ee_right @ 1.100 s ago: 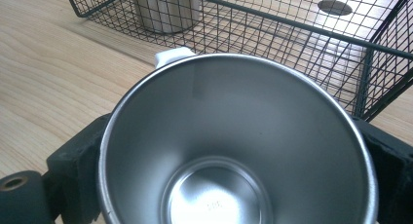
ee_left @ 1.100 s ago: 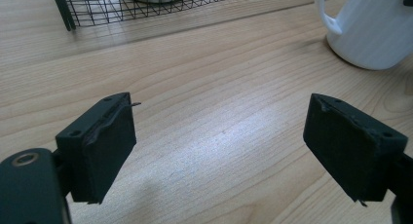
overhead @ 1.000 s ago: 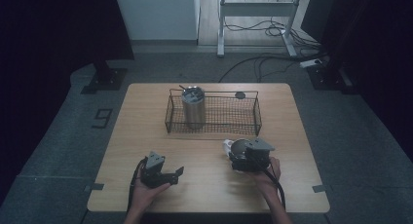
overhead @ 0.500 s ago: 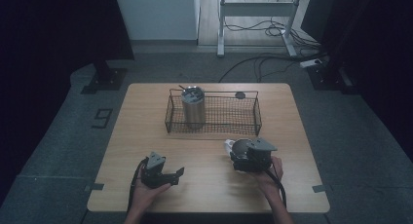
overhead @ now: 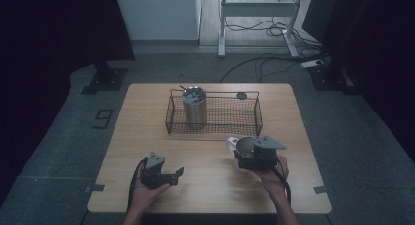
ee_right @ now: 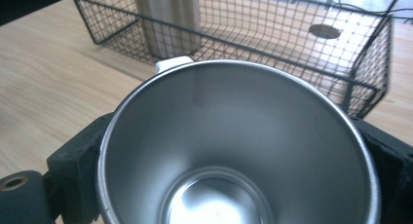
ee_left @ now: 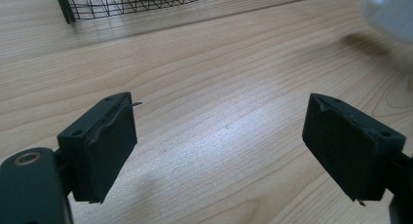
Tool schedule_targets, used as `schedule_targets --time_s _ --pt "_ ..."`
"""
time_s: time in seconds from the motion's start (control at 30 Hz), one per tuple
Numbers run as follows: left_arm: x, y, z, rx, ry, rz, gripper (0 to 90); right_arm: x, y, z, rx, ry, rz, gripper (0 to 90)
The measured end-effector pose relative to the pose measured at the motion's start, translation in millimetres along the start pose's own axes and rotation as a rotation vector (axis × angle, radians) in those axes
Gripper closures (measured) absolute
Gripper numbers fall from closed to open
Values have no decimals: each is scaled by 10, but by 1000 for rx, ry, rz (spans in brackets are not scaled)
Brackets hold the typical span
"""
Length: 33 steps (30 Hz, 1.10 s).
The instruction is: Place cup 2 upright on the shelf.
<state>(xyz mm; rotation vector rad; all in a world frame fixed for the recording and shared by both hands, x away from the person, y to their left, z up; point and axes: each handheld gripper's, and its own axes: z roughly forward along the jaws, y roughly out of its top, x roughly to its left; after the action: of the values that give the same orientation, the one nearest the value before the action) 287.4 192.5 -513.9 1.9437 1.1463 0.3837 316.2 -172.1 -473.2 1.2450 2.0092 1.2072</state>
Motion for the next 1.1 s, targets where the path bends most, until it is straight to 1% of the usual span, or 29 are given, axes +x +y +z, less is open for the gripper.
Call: schedule_targets --time_s 0.13,0.3,0.4,0.5,0.63,0.77,0.9,1.1 --pt "17 0 -12 6 -6 -2 129 -38 59 -58 -5 0 9 58" --pt "43 1 -32 3 -11 -6 129 -48 153 -115 -20 5 10 58" --pt "75 -2 -51 -3 -10 -21 131 -42 211 -139 -27 17 8 58" --pt "98 -4 -66 -6 -10 -27 132 -33 253 -149 -28 21 2 58" --pt "98 -8 -61 -2 -8 -26 133 -38 297 -167 -26 20 -1 58" --pt "86 -13 -52 -8 -3 -24 134 -70 345 -195 -36 20 16 58" --pt "87 -11 -64 -14 -5 -29 134 -89 407 -215 -39 13 14 58" --pt "84 -14 -57 -10 -7 -24 134 -97 496 -206 -40 14 10 57"
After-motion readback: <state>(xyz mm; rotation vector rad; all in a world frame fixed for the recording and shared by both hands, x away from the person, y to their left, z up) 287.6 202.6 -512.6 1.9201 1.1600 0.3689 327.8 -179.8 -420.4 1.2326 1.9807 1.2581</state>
